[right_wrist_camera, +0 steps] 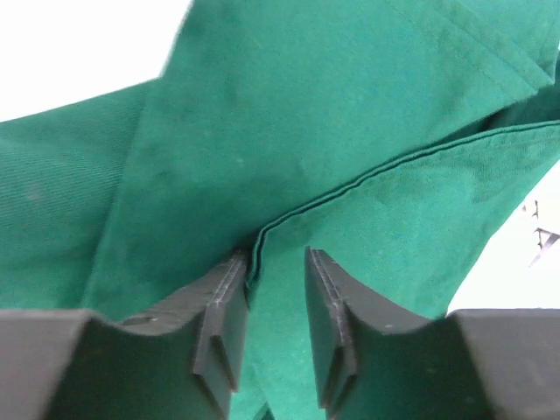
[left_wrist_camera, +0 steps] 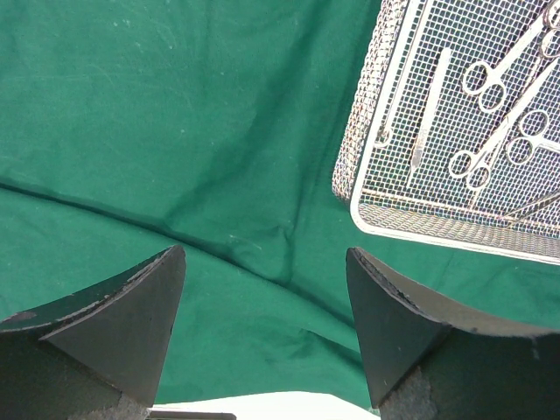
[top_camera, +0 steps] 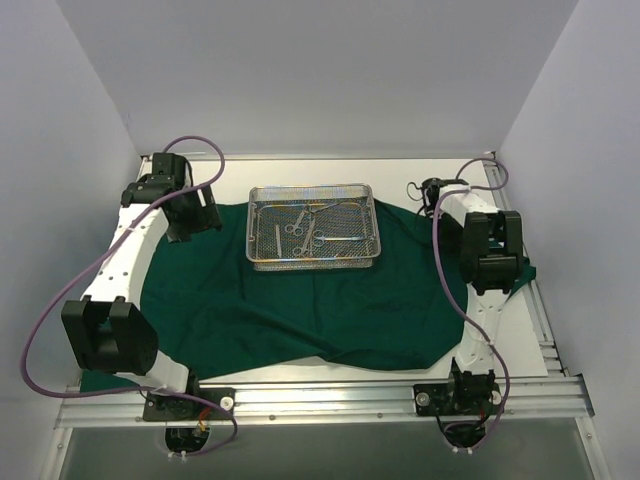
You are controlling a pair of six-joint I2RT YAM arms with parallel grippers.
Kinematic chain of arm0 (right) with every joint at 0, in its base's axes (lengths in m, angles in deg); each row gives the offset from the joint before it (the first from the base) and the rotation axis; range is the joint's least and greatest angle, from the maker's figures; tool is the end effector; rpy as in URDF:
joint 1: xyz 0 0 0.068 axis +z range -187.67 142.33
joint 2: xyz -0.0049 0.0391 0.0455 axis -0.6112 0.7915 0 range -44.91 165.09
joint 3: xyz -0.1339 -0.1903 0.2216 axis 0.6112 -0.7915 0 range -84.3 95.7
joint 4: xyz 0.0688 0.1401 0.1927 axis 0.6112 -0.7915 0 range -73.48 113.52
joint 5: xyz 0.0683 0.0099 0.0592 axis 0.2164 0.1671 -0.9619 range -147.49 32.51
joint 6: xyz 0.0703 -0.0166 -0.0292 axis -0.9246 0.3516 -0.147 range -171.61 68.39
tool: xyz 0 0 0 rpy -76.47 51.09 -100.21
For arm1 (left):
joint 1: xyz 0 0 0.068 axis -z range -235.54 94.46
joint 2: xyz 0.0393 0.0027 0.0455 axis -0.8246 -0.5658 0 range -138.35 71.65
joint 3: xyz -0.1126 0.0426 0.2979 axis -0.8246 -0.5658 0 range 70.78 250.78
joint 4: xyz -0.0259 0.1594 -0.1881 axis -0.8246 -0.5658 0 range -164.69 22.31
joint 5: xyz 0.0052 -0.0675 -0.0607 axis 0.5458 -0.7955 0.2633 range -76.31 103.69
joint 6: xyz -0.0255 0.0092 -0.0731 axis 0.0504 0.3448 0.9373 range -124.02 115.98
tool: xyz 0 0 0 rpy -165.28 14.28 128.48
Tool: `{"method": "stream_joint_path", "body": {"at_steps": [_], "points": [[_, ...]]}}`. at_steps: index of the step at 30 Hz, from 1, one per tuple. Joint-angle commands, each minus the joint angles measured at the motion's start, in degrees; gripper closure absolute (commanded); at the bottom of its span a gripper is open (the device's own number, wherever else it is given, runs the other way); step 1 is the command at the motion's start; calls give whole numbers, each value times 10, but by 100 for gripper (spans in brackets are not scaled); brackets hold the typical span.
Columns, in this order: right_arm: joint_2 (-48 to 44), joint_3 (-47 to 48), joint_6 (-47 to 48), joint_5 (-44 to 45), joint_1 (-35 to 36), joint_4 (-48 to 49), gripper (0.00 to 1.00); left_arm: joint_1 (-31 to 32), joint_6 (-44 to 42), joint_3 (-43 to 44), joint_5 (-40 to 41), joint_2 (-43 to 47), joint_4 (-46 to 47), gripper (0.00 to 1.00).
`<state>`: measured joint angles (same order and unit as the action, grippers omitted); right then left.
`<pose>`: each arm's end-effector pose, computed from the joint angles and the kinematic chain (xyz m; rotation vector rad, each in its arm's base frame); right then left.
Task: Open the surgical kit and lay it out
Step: Open the surgical kit at the center of the board.
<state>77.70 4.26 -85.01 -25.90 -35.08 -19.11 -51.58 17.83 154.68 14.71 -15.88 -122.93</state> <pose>0.4450 -0.0146 0.1714 0.7991 2.5664 -0.6258 0.3124 -0.0204 0.3521 -0.4111 2.5719 -0.1395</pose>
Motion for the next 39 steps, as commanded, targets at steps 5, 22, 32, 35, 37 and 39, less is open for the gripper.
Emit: {"method": "stream_joint_path", "body": {"at_steps": [5, 22, 32, 35, 37, 39], "points": [[-42, -25, -3, 36, -20, -22, 90, -3, -8, 42, -9, -12, 19, 17], [-467, -163, 52, -57, -179, -47, 100, -5, -10, 50, -25, -54, 28, 16], [-752, -227, -20, 37, -247, -97, 21, -5, -11, 37, -37, -48, 33, 16], [-729, -202, -21, 37, -247, -134, 10, -5, -13, 31, -41, -41, 36, 16], [-721, -186, -35, 30, -247, -136, 9, -5, -14, 29, -40, -35, 36, 16], [-705, -181, -7, 0, -247, -96, 13, -5, -16, 27, -37, -27, 36, 16]]}}
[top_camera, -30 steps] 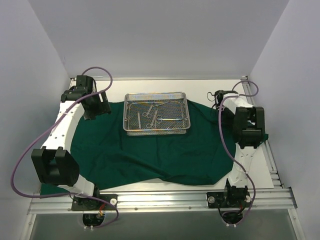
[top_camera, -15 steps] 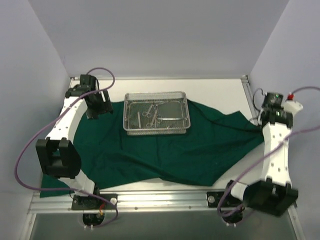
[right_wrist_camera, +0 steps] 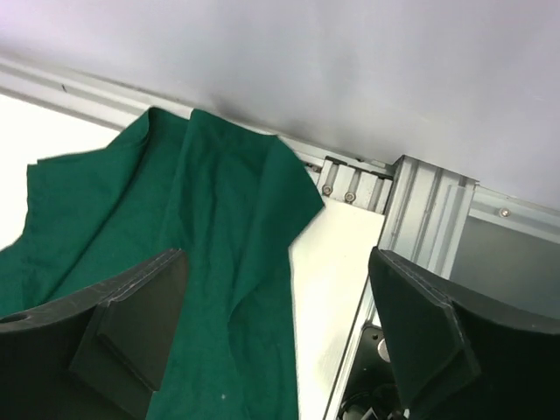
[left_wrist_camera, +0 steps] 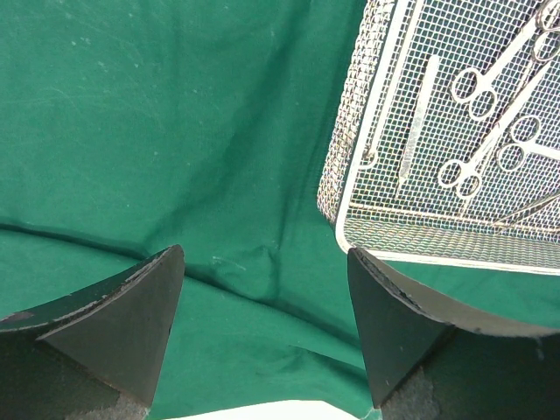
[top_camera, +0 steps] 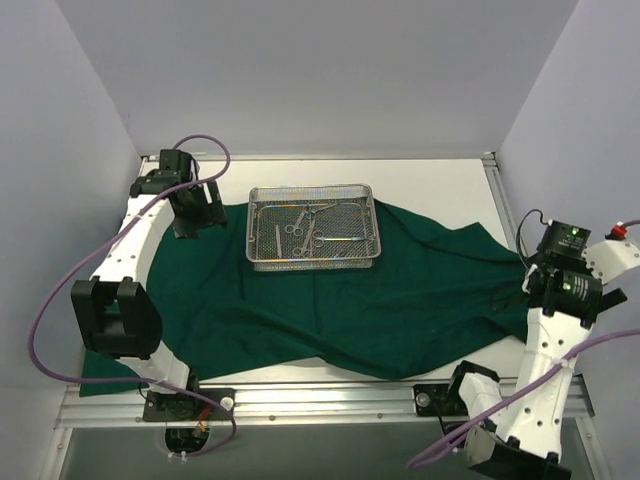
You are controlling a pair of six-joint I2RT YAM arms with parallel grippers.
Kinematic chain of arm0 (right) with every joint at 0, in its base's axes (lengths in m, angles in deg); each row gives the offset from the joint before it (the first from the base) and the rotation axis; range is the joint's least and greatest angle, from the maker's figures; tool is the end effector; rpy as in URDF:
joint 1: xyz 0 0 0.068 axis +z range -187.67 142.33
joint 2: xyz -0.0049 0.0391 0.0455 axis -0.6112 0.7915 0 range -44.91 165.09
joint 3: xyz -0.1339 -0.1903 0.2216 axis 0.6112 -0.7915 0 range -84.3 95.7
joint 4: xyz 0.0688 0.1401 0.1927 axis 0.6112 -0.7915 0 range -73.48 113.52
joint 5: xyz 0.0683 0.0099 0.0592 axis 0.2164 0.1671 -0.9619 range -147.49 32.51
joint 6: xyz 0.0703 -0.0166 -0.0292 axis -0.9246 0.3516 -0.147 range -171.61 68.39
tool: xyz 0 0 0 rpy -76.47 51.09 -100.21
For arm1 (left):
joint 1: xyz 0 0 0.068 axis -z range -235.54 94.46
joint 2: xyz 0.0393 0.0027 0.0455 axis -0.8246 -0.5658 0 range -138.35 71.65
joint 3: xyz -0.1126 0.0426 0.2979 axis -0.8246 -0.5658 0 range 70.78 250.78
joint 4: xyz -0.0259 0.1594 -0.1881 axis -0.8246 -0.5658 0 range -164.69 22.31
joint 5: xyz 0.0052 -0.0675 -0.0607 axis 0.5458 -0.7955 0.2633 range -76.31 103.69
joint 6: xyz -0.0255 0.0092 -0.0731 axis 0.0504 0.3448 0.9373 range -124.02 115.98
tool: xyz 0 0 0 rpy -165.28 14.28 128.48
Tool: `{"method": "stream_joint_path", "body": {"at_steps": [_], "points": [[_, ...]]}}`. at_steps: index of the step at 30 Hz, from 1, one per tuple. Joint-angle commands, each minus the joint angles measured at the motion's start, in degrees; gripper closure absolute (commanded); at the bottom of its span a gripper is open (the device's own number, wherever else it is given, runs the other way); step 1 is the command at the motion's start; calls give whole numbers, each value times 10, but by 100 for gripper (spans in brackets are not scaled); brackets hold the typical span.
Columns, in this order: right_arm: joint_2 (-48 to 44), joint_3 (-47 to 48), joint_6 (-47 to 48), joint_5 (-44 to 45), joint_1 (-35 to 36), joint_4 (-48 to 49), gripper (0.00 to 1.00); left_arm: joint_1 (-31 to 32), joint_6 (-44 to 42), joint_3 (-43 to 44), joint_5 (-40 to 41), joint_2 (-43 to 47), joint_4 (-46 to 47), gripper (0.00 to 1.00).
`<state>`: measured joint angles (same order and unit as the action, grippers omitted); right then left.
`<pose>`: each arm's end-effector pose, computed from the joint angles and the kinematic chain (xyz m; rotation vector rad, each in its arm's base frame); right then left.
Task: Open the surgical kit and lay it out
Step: Open the surgical kit at the center of the board.
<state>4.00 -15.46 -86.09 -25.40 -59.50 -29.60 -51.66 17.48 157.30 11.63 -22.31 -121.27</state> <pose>0.0975 -0.0770 0.4137 1.2552 1.6661 -0.4663 0.3452 -0.0258 0.3334 -0.3933 2.6196 -0.1969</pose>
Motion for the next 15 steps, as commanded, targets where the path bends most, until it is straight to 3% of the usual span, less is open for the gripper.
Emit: {"method": "stream_joint_path", "body": {"at_steps": [1, 4, 5, 10, 14, 15], "points": [[38, 20, 12, -21, -2, 23, 15, -5, -15, -1, -3, 39, 19, 16], [72, 17, 42, -93, -2, 85, 33, -5, -17, -8, 0, 47, 20, 15], [92, 10, 55, -144, -1, 102, 51, -6, -17, -9, 1, 49, 20, 15], [145, -20, 43, -214, 19, 188, 69, -10, -19, -9, 0, 55, 17, 14], [268, -24, 26, -303, 45, 219, 80, -14, -15, -14, -7, 62, 19, 13], [296, -1, 30, -306, 83, 226, 81, -13, -15, -20, -13, 63, 20, 13]]}}
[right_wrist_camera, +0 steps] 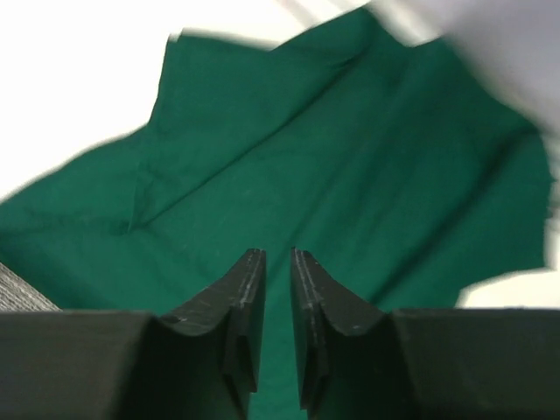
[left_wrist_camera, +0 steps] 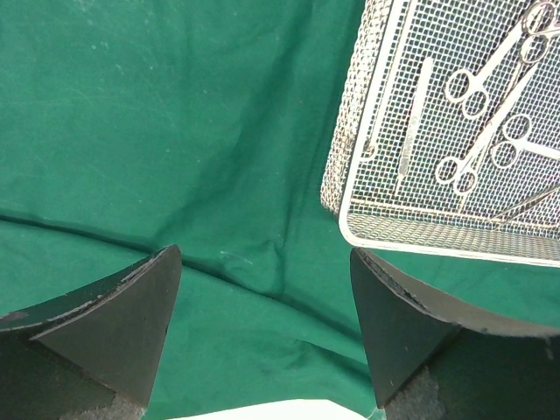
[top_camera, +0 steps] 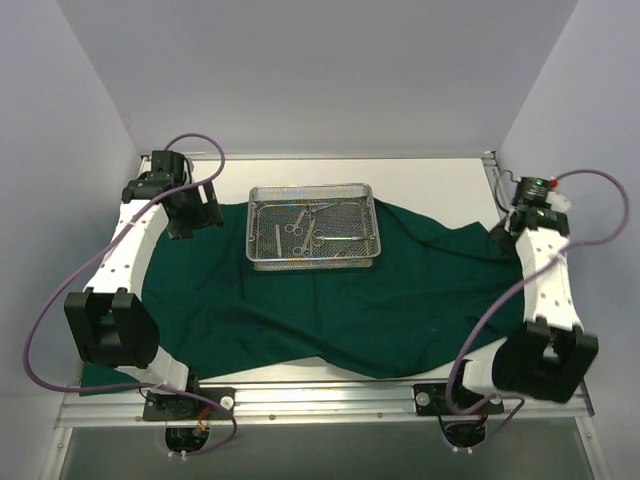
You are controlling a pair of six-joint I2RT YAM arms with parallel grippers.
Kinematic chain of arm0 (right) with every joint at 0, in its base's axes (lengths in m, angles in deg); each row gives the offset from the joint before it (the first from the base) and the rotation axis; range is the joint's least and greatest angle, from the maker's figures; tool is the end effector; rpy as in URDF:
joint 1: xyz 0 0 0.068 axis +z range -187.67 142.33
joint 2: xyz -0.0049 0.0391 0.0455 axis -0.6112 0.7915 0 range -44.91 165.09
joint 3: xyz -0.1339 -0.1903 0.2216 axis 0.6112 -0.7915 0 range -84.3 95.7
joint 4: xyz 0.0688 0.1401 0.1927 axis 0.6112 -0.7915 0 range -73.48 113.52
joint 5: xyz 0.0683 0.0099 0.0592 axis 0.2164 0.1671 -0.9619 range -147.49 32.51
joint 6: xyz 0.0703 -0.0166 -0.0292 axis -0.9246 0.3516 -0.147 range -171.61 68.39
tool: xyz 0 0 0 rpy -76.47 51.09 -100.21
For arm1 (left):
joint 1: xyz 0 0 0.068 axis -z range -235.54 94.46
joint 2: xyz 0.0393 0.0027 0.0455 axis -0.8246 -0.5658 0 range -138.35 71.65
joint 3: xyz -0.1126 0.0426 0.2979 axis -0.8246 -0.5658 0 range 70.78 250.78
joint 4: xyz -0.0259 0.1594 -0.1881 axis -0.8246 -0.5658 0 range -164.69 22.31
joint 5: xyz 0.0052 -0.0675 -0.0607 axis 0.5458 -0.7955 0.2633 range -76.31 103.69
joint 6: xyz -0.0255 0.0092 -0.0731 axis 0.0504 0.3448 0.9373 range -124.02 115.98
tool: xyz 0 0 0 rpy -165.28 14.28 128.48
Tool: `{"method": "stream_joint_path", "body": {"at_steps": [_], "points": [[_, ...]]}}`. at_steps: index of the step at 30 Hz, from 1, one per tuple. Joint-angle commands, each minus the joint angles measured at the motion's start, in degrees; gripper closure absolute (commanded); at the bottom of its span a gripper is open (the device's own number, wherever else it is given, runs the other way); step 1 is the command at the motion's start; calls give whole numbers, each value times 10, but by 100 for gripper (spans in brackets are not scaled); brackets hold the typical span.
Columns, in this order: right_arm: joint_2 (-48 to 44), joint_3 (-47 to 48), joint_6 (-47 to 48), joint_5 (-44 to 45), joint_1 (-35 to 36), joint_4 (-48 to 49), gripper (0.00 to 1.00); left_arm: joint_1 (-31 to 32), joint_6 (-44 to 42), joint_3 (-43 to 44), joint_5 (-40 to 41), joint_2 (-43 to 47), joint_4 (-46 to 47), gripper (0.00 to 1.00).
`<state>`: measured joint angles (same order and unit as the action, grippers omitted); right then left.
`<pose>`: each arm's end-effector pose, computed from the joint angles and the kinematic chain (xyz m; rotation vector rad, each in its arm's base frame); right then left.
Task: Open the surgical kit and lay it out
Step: Open the surgical kit at the center of the board.
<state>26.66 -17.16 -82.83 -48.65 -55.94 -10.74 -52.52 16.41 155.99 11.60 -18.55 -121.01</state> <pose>0.2479 -0.0925 0.3659 1.0111 1.9954 -0.0505 0.3292 -0.0198 0.3475 -0.3800 2.5724 -0.1965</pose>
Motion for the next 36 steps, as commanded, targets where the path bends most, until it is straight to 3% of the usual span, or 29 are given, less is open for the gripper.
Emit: {"method": "stream_joint_path", "body": {"at_steps": [1, 3, 4, 6, 9, 11, 14, 21, 32, 36], "points": [[116, 28, 9, -69, 70, 45, 82, -7, -3, -9, -16, 27, 19, 13], [154, 65, 19, -66, 110, 66, 86, -7, -1, -14, -21, 29, 20, 13], [188, 76, 20, -67, 113, 72, 94, -7, 0, -18, -21, 29, 20, 13], [223, 114, 21, -68, 113, 75, 100, -14, 5, -20, -23, 32, 18, 13], [291, 155, 42, -72, 114, 74, 100, -28, 8, -31, -38, 32, 16, 13], [333, 191, 53, -67, 111, 69, 87, -49, 10, -36, -52, 34, 17, 13], [379, 219, 63, -62, 107, 68, 86, -58, 12, -37, -58, 37, 17, 13], [437, 244, 67, -6, 91, 100, 100, -67, 5, -41, -47, 32, 9, 13], [511, 287, 71, 27, 62, 111, 100, -94, 24, -28, -20, -9, 5, 12], [523, 281, 70, 29, 61, 112, 100, -109, 33, -8, -20, -38, 7, 6]]}}
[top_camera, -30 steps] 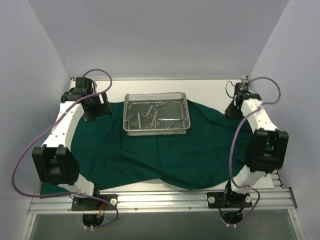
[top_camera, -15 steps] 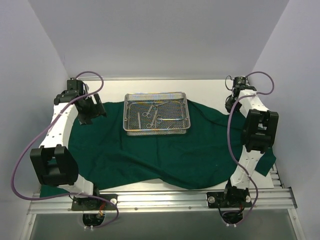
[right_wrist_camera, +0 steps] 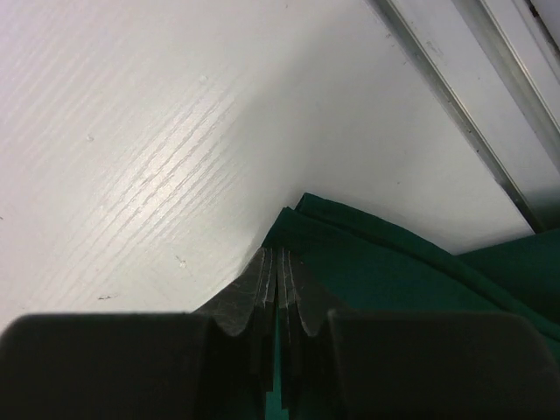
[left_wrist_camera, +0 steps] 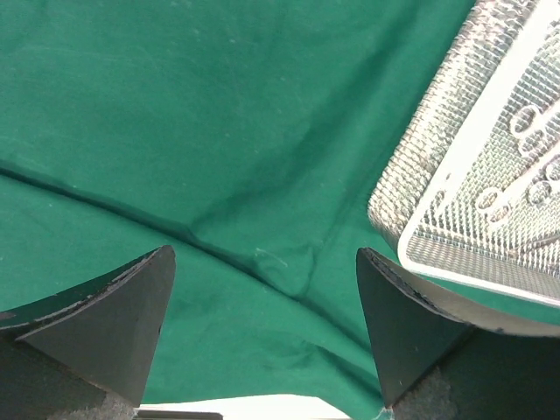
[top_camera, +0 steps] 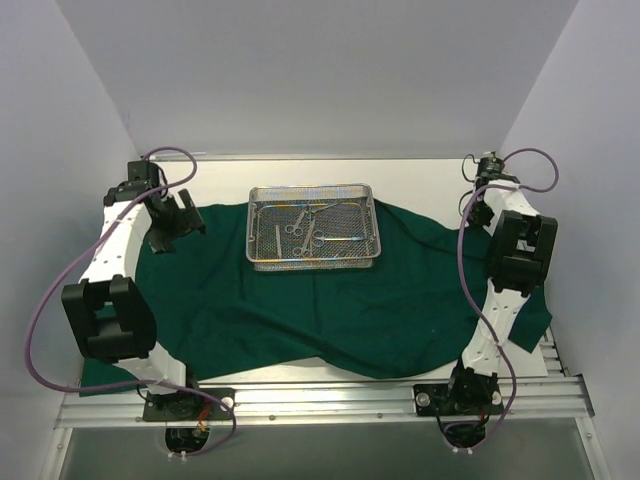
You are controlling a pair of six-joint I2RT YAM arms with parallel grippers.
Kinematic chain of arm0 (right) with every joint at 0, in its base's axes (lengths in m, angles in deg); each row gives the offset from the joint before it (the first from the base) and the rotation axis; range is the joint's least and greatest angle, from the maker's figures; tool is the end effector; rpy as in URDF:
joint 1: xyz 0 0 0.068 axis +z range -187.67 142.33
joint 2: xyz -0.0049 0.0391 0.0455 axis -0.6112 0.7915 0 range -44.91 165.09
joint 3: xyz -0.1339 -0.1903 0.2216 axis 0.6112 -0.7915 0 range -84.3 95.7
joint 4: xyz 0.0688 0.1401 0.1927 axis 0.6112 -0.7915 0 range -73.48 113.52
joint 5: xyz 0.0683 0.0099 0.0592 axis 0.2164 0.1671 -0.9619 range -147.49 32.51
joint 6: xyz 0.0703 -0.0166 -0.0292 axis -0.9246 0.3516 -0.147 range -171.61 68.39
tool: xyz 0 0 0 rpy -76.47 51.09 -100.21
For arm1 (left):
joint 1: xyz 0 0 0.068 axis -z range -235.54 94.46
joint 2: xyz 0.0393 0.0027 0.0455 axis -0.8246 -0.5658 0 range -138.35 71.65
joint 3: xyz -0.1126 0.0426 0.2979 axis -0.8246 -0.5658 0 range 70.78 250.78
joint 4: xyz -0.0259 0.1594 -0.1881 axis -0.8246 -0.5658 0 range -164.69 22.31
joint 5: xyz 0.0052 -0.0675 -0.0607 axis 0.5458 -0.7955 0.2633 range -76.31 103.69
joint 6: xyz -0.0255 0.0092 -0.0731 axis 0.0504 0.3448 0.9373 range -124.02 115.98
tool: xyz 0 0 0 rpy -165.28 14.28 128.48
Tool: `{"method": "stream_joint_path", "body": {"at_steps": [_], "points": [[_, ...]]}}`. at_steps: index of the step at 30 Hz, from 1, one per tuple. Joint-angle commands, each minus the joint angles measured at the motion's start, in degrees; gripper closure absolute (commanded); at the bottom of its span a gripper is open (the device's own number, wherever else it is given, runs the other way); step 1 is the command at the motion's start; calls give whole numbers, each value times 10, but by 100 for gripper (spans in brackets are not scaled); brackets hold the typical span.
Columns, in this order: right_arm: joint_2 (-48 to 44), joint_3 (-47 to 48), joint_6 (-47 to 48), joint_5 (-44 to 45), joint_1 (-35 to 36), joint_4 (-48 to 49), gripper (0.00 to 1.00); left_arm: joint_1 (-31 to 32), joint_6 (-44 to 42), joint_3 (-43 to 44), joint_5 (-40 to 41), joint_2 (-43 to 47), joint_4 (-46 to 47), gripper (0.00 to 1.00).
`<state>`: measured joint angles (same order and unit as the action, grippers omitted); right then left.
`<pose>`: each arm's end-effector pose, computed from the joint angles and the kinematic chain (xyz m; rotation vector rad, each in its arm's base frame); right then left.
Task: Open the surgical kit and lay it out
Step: Open the surgical kit at the center of the board.
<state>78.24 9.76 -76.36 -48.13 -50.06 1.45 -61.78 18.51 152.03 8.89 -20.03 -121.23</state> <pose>0.4957 -0.1198 0.2079 0.8470 2.2991 -0.1063 0.3271 0.0302 0.3184 -0.6444 2.6185 -0.2003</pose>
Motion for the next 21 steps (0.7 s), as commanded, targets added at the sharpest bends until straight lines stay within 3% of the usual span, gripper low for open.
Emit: {"method": "stream_joint_path", "body": {"at_steps": [1, 7, 11, 14, 18, 19, 21], "points": [[15, 12, 6, 24, 3, -11, 100, -21, 12, 39, -4, -33, 9, 6], [51, 11, 5, 11, -4, 3, 100, -34, 20, 111, 3, -103, -12, 6], [93, 38, -1, 7, -7, 4, 100, -59, 27, 187, 22, -194, -50, 6], [134, 76, -6, 8, -12, -2, 100, -69, 22, 255, 43, -256, -69, 0], [206, 171, 1, 11, -19, -16, 100, -80, 26, 336, 43, -332, -78, 17], [221, 192, 2, 10, -21, -21, 100, -82, 27, 355, 37, -352, -82, 31], [259, 233, 8, 6, -25, -33, 100, -83, 37, 423, 36, -413, -112, 44]]}}
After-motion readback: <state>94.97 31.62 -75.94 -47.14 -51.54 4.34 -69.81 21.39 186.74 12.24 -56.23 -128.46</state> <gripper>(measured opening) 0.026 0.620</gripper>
